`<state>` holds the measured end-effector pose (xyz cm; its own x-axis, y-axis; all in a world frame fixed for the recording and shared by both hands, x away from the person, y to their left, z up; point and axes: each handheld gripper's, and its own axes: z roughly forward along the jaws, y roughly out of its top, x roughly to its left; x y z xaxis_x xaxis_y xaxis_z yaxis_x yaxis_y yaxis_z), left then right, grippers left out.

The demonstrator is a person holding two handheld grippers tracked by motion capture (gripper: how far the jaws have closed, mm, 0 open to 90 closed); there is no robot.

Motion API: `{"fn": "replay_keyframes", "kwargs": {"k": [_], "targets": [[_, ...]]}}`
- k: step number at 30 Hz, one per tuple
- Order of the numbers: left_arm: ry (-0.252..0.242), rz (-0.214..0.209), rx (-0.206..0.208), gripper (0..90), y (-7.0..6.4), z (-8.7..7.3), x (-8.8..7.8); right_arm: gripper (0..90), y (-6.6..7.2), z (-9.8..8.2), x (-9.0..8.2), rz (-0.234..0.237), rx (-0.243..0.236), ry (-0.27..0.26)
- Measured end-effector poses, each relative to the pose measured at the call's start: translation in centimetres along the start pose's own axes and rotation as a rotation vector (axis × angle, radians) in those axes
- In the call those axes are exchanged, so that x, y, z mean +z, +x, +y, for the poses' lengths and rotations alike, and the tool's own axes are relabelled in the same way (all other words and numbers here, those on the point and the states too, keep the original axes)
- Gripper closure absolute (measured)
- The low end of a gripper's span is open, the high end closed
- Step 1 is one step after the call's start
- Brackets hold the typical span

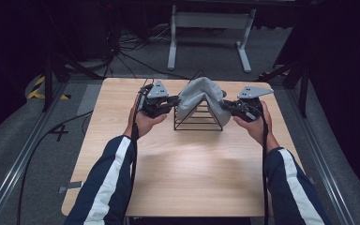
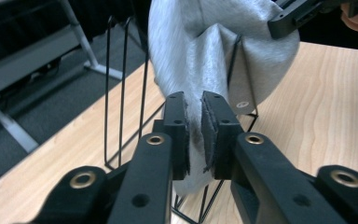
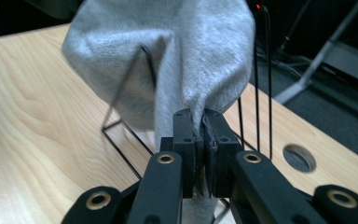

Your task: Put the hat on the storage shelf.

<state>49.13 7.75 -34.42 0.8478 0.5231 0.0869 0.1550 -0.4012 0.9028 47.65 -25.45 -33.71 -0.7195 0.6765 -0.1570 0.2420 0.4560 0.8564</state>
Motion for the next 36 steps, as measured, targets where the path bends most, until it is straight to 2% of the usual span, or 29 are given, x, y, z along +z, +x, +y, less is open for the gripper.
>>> {"fn": "replay_keyframes", "kwargs": {"k": [1,3,4,5,6,8,9,14,15,17,19,20,21,23,25,26,28,29,32,34,36], "targets": [[0.001,0.0,-0.014,79.0,0.0,-0.1,0.1,84.0,-0.2,-0.2,0.2,-0.004,0.014,-0.002],[0.002,0.002,-0.014,68.1,0.1,-0.2,0.2,84.0,-0.4,-0.4,0.3,-0.004,0.029,-0.006],[-0.005,-0.009,-0.039,66.6,0.1,-0.5,0.3,82.8,-0.5,-0.6,0.5,-0.002,0.041,-0.013],[-0.005,-0.046,-0.046,64.1,0.1,-0.9,0.4,81.6,-0.5,-0.7,0.5,-0.003,0.045,-0.013],[-0.001,-0.075,-0.049,60.8,0.1,-1.1,0.5,78.5,-0.4,-0.8,0.6,-0.003,0.046,-0.015],[0.022,-0.066,-0.059,53.1,-0.1,-1.6,0.6,71.7,-0.4,-0.9,0.6,-0.011,0.055,-0.014],[0.029,-0.077,-0.066,50.4,-0.1,-1.9,0.7,67.8,-0.4,-1.1,0.5,-0.007,0.063,-0.019],[0.041,-0.087,-0.109,44.8,-0.3,-3.4,1.2,52.8,-0.5,-2.3,-0.3,0.016,0.112,-0.031],[0.062,-0.076,-0.1,44.9,-0.3,-3.7,1.4,50.8,-0.5,-2.7,-0.4,0.023,0.122,-0.032],[0.063,-0.084,-0.131,44.8,-0.4,-4.4,1.9,47.0,-0.5,-3.4,-0.7,0.036,0.133,-0.027],[0.075,-0.08,-0.135,46.8,-0.4,-4.7,2.1,46.2,-0.5,-3.7,-0.6,0.038,0.136,-0.015],[0.093,-0.081,-0.137,49.3,-0.4,-4.9,2.5,45.9,-0.5,-4.6,-0.3,0.055,0.149,0.017],[0.093,-0.079,-0.137,50.4,-0.5,-5.0,2.7,45.9,-0.5,-4.9,-0.1,0.056,0.152,0.023],[0.104,-0.081,-0.124,58.8,-0.4,-4.9,3.1,47.6,-0.5,-5.5,0.3,0.067,0.169,0.033],[0.109,-0.068,-0.13,63.2,-0.5,-4.9,3.5,52.0,-0.5,-6.0,0.9,0.065,0.173,0.049],[0.122,-0.071,-0.114,68.9,-0.4,-4.8,3.7,56.3,-0.4,-6.1,1.1,0.055,0.171,0.061],[0.15,-0.037,-0.102,70.9,-0.5,-4.8,4.2,65.7,-0.4,-6.1,1.5,0.039,0.167,0.063],[0.157,-0.036,-0.102,70.8,-0.4,-4.8,4.5,67.3,-0.4,-6.0,1.6,0.042,0.159,0.066],[0.157,-0.02,-0.103,72.6,-0.3,-4.9,4.8,75.5,-0.2,-6.0,2.2,0.031,0.137,0.079],[0.147,-0.035,-0.111,77.5,-0.3,-5.0,5.0,79.5,-0.1,-6.0,2.3,0.027,0.129,0.079],[0.149,-0.025,-0.094,85.0,-0.4,-5.0,5.2,83.2,-0.2,-6.0,2.3,0.029,0.127,0.075]]}}
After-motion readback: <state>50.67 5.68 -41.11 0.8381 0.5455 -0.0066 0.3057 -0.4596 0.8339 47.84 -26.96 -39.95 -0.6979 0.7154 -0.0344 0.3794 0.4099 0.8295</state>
